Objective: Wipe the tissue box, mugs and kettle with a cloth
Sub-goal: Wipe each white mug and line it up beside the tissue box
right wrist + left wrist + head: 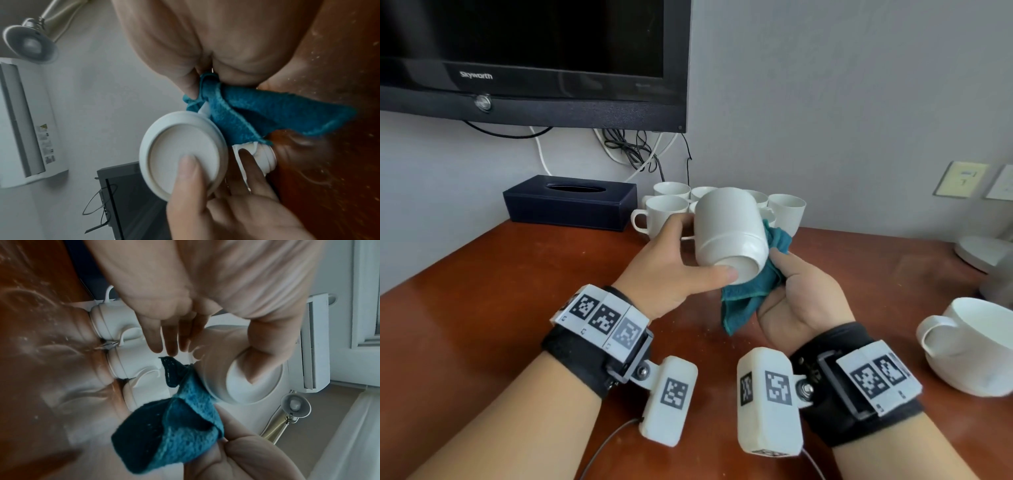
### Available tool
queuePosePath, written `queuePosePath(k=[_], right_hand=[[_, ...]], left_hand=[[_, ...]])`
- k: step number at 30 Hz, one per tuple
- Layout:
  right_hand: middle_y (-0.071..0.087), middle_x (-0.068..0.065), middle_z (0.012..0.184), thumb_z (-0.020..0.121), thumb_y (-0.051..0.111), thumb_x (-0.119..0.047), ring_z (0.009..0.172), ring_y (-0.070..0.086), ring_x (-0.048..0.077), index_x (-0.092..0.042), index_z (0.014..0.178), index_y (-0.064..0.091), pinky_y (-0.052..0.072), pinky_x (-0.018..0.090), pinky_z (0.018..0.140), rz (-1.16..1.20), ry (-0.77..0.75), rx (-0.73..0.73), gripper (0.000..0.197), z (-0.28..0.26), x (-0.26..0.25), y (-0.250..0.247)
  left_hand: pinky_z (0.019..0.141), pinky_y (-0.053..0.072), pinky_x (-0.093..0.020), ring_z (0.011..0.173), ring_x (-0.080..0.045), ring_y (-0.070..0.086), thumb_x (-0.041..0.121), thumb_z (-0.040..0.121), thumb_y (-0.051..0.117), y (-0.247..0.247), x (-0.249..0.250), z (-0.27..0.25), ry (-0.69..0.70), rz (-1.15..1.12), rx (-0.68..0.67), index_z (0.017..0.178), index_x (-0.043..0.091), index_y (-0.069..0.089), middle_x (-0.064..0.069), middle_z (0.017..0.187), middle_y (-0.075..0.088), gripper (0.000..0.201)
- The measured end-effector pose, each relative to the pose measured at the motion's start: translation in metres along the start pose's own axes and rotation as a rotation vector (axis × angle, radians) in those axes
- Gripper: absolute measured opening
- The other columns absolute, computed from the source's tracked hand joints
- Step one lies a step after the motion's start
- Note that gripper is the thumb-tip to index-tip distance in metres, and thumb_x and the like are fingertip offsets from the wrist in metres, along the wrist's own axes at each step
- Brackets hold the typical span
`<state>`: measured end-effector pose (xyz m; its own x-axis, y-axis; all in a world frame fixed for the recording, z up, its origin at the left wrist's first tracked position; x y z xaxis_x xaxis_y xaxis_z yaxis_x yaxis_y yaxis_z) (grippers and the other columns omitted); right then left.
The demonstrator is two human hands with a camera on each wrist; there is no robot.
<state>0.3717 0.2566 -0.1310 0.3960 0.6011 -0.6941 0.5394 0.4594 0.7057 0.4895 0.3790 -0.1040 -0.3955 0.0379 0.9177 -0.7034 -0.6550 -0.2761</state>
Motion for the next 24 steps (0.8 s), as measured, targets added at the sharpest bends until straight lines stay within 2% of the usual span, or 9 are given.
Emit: queuePosePath(k=[1, 5, 7, 10, 12, 15, 18, 21, 24], right_hand=[[0.073, 0.019, 0.123, 0.109, 0.044, -0.014, 0.096, 0.075, 0.030, -0.006, 0.131, 0.064, 0.065, 0.043, 0.072, 0.013, -0.015, -0.003, 0.030, 0.000, -0.001, 0.001], [0.077, 0.015, 0.114, 0.109, 0.043, -0.012, 0.093, 0.077, 0.027, -0.006, 0.131, 0.064, 0.064, 0.043, 0.075, 0.024, -0.047, -0.009, 0.031, 0.000, -0.002, 0.001], [0.078, 0.014, 0.110, 0.110, 0.042, -0.012, 0.089, 0.078, 0.026, -0.007, 0.131, 0.064, 0.065, 0.042, 0.068, 0.026, -0.048, -0.025, 0.031, -0.001, -0.003, 0.002], [0.077, 0.014, 0.114, 0.110, 0.040, -0.012, 0.091, 0.078, 0.026, -0.009, 0.132, 0.063, 0.065, 0.042, 0.066, 0.031, -0.068, -0.056, 0.032, -0.003, -0.006, 0.004], [0.076, 0.014, 0.119, 0.110, 0.039, -0.012, 0.097, 0.077, 0.027, -0.010, 0.133, 0.063, 0.064, 0.042, 0.067, 0.032, -0.087, -0.087, 0.033, -0.005, -0.009, 0.006], [0.074, 0.014, 0.124, 0.110, 0.039, -0.012, 0.107, 0.075, 0.029, -0.010, 0.135, 0.062, 0.064, 0.043, 0.070, 0.025, -0.109, -0.130, 0.035, -0.008, -0.014, 0.009], [0.073, 0.014, 0.126, 0.109, 0.041, -0.012, 0.113, 0.072, 0.030, -0.008, 0.136, 0.062, 0.063, 0.042, 0.075, 0.020, -0.138, -0.143, 0.035, -0.011, -0.015, 0.013], [0.072, 0.015, 0.128, 0.109, 0.043, -0.019, 0.119, 0.070, 0.031, -0.007, 0.138, 0.060, 0.060, 0.046, 0.088, 0.025, -0.140, -0.143, 0.036, -0.013, -0.013, 0.015], [0.071, 0.016, 0.130, 0.109, 0.043, -0.028, 0.122, 0.068, 0.031, -0.007, 0.139, 0.060, 0.055, 0.048, 0.098, 0.047, -0.131, -0.162, 0.039, -0.014, -0.015, 0.018]], left_hand=[[0.110, 0.047, -0.056, 0.129, -0.019, 0.060, 0.070, 0.053, 0.093, -0.001, 0.000, 0.000, 0.006, 0.013, 0.010, 0.142, 0.047, 0.043, 0.010, 0.138, 0.061, 0.105], [0.107, 0.050, -0.053, 0.127, -0.019, 0.059, 0.054, 0.060, 0.091, -0.002, 0.004, -0.002, 0.054, 0.092, 0.010, 0.146, 0.056, 0.030, 0.009, 0.142, 0.053, 0.106], [0.103, 0.052, -0.043, 0.124, -0.013, 0.058, 0.048, 0.063, 0.092, -0.003, 0.008, -0.003, 0.089, 0.149, 0.011, 0.146, 0.057, 0.027, 0.010, 0.141, 0.050, 0.105], [0.086, 0.045, -0.018, 0.117, 0.001, 0.054, 0.037, 0.071, 0.093, -0.006, 0.011, -0.005, 0.116, 0.245, 0.037, 0.146, 0.055, 0.026, 0.016, 0.139, 0.046, 0.102], [0.080, 0.041, -0.013, 0.113, 0.002, 0.054, 0.037, 0.070, 0.093, -0.009, 0.010, -0.004, 0.104, 0.284, 0.061, 0.146, 0.051, 0.028, 0.018, 0.136, 0.047, 0.100], [0.082, 0.046, -0.023, 0.113, -0.009, 0.056, 0.045, 0.067, 0.093, -0.014, 0.004, -0.001, 0.066, 0.325, 0.101, 0.145, 0.044, 0.032, 0.014, 0.132, 0.051, 0.099], [0.092, 0.053, -0.038, 0.115, -0.013, 0.058, 0.053, 0.062, 0.093, -0.016, 0.000, -0.001, 0.050, 0.326, 0.112, 0.143, 0.044, 0.033, 0.012, 0.133, 0.053, 0.101], [0.099, 0.054, -0.046, 0.119, -0.012, 0.060, 0.064, 0.056, 0.090, -0.011, -0.001, -0.002, 0.041, 0.335, 0.016, 0.141, 0.048, 0.033, 0.015, 0.135, 0.056, 0.103], [0.101, 0.054, -0.049, 0.120, -0.012, 0.061, 0.060, 0.058, 0.091, 0.000, 0.000, -0.003, 0.035, 0.367, -0.100, 0.141, 0.049, 0.032, 0.017, 0.135, 0.056, 0.102]])
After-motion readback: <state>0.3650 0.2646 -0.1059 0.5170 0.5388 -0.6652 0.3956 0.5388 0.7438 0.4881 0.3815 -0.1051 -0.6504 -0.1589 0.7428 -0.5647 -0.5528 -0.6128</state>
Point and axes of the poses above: each hand's wrist, its own z-axis towards the middle knuckle, its own y-axis out of the palm, x = y × z, the point moved 7 cm from there along z, towards the middle knuckle
